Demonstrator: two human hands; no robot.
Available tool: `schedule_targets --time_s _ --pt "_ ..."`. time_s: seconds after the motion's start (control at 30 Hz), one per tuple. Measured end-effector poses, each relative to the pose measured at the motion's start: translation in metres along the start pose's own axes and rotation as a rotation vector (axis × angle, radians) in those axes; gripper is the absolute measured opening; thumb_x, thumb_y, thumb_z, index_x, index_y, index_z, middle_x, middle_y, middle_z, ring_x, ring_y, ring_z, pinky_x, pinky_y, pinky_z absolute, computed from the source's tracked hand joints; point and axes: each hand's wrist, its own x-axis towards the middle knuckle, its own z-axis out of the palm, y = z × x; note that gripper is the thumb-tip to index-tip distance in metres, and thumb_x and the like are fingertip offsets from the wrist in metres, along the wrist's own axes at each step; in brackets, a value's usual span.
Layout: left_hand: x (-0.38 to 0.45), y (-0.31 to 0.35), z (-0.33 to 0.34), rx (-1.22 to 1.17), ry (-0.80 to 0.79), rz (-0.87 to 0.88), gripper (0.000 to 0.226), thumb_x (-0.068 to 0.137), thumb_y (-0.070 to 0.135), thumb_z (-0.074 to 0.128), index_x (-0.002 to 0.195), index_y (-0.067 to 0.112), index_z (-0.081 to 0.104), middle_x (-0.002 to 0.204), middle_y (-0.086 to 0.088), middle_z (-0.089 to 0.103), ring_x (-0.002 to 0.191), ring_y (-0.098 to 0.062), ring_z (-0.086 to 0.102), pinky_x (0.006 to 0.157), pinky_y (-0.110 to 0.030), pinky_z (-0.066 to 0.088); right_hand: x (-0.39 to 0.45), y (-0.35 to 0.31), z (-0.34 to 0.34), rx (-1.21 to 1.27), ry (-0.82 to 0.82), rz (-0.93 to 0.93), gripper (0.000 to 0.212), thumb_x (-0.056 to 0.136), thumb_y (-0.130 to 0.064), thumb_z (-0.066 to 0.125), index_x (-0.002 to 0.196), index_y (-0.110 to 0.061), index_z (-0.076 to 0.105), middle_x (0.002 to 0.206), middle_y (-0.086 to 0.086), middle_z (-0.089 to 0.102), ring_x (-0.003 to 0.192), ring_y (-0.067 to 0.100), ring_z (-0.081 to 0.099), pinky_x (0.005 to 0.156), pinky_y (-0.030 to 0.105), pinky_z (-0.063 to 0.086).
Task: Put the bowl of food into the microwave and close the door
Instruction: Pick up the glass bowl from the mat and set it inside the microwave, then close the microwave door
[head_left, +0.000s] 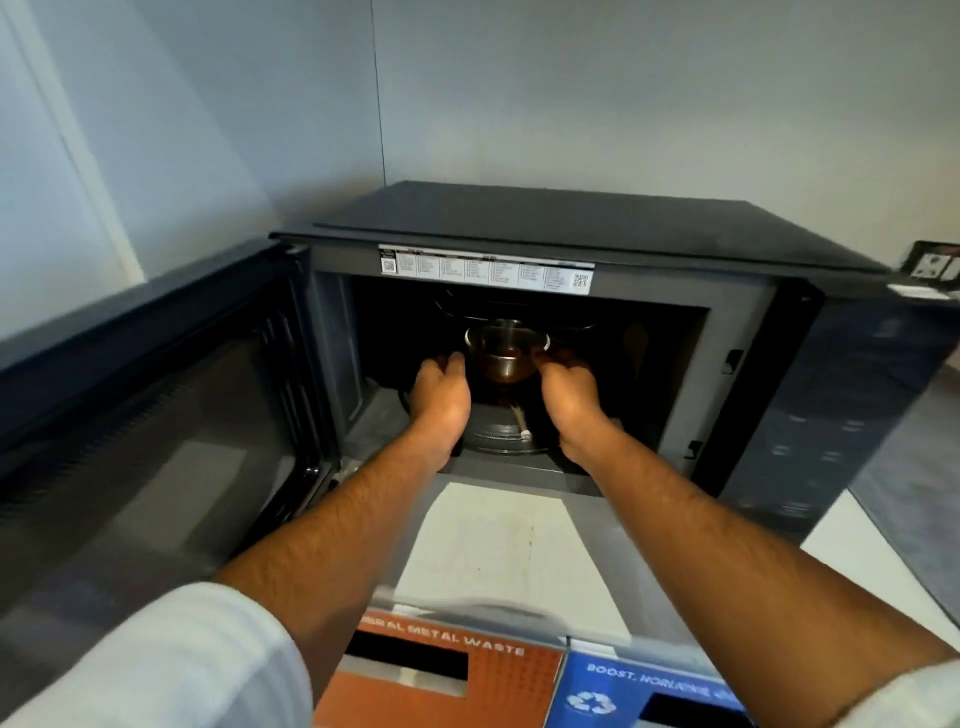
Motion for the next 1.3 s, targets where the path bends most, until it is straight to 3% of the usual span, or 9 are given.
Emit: schedule_targets --time_s 0.1,0.2,0.3,0.47,0.63,0.8,0.97,1.13,1.3 --pt "-0.03 0.004 -0.009 0.024 -0.033 0.024 0.039 0.103 0.025 0.047 0.136 0.005 0.051 0.123 -0.008 0.061 0.124 -0.029 0.057 0.093 -0.027 0.038 -0.022 -0.006 -0.006 -0.103 0.001 -0.02 0.028 0.098 -0.031 0.058 0.115 -0.012 0.068 0.11 0.011 0.074 0.106 0.029 0.069 0.097 0.046 0.056" --pt "-0.065 0.003 -0.023 0.111 -0.099 0.028 0.049 0.103 0.025 0.048 0.149 0.009 0.039 0.148 -0.009 0.051 0.136 -0.025 0.049 0.104 -0.026 0.036 -0.053 -0.01 -0.016 -0.201 -0.027 -0.046 0.049 0.098 -0.034 0.062 0.14 -0.012 0.054 0.136 0.007 0.064 0.121 0.022 0.062 0.092 0.029 0.051" --pt "-0.097 0.009 -0.041 0.337 -0.17 0.116 0.053 0.102 0.026 0.051 0.151 0.011 0.037 0.152 -0.01 0.048 0.139 -0.025 0.047 0.113 -0.031 0.036 -0.087 -0.018 -0.032 -0.284 -0.077 -0.04 0.067 0.095 -0.034 0.067 0.154 -0.015 0.042 0.155 0.003 0.049 0.141 0.022 0.049 0.112 0.032 0.042" --pt "-0.135 0.04 -0.069 0.588 -0.259 0.178 0.057 0.099 0.032 0.055 0.151 0.018 0.036 0.15 -0.005 0.05 0.13 -0.025 0.055 0.111 -0.041 0.043 -0.13 -0.043 -0.064 -0.449 -0.148 -0.081 0.064 0.095 -0.035 0.067 0.152 -0.015 0.045 0.155 0.005 0.051 0.143 0.024 0.047 0.119 0.039 0.039" --pt "-0.169 0.077 -0.109 0.759 -0.303 0.182 0.062 0.098 0.031 0.057 0.153 0.012 0.035 0.157 -0.007 0.042 0.143 -0.024 0.042 0.116 -0.032 0.031 -0.165 -0.077 -0.103 -0.694 -0.17 -0.237 0.064 0.098 -0.041 0.061 0.155 -0.019 0.042 0.163 0.003 0.04 0.153 0.023 0.03 0.123 0.038 0.028" --pt "-0.205 0.129 -0.153 0.855 -0.183 0.261 0.057 0.095 0.028 0.061 0.147 0.012 0.043 0.15 -0.009 0.046 0.136 -0.028 0.048 0.113 -0.037 0.036 -0.193 -0.112 -0.143 -0.828 -0.176 -0.449 0.065 0.1 -0.043 0.055 0.157 -0.019 0.037 0.165 -0.001 0.036 0.156 0.019 0.021 0.124 0.035 0.023" --pt "-0.239 0.169 -0.188 0.962 0.019 0.346 0.053 0.094 0.023 0.062 0.143 0.006 0.049 0.149 -0.015 0.046 0.14 -0.031 0.043 0.118 -0.041 0.031 -0.203 -0.132 -0.185 -0.941 -0.159 -0.569 0.069 0.099 -0.043 0.056 0.159 -0.017 0.032 0.167 0.001 0.03 0.158 0.021 0.018 0.124 0.037 0.024" --pt "-0.278 0.183 -0.216 1.255 0.158 0.338 0.06 0.09 0.024 0.065 0.139 -0.005 0.047 0.145 -0.025 0.045 0.137 -0.042 0.042 0.116 -0.052 0.034 -0.191 -0.145 -0.221 -1.173 -0.119 -0.691 0.076 0.097 -0.041 0.058 0.16 -0.014 0.025 0.171 0.008 0.019 0.159 0.027 0.011 0.129 0.045 0.018" --pt "-0.315 0.184 -0.229 1.563 0.229 0.116 0.08 0.091 0.038 0.06 0.151 -0.005 0.028 0.158 -0.031 0.027 0.149 -0.048 0.022 0.121 -0.053 0.023 -0.171 -0.153 -0.251 -1.355 -0.135 -0.643 0.084 0.097 -0.041 0.056 0.163 -0.013 0.012 0.173 0.012 0.005 0.16 0.033 0.002 0.129 0.051 0.012"
